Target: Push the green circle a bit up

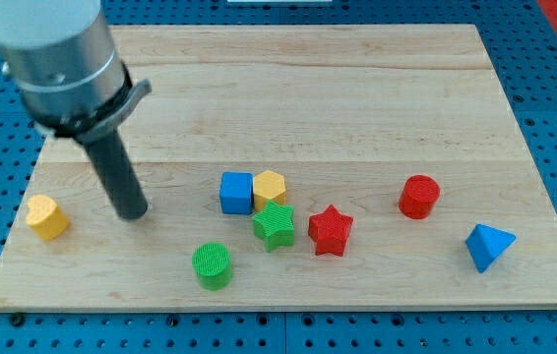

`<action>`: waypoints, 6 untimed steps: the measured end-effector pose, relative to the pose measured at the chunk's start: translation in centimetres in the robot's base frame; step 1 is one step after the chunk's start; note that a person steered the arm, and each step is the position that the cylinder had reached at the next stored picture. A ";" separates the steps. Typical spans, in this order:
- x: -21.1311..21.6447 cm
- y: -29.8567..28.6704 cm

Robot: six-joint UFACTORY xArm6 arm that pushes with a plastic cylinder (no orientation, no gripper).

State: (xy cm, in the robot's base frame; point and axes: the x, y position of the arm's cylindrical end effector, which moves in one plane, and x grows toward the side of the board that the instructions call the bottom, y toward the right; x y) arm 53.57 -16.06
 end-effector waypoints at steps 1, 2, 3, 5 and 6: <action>7.5 1.1; 8.3 3.2; 8.3 11.5; 7.6 12.2; 7.7 10.3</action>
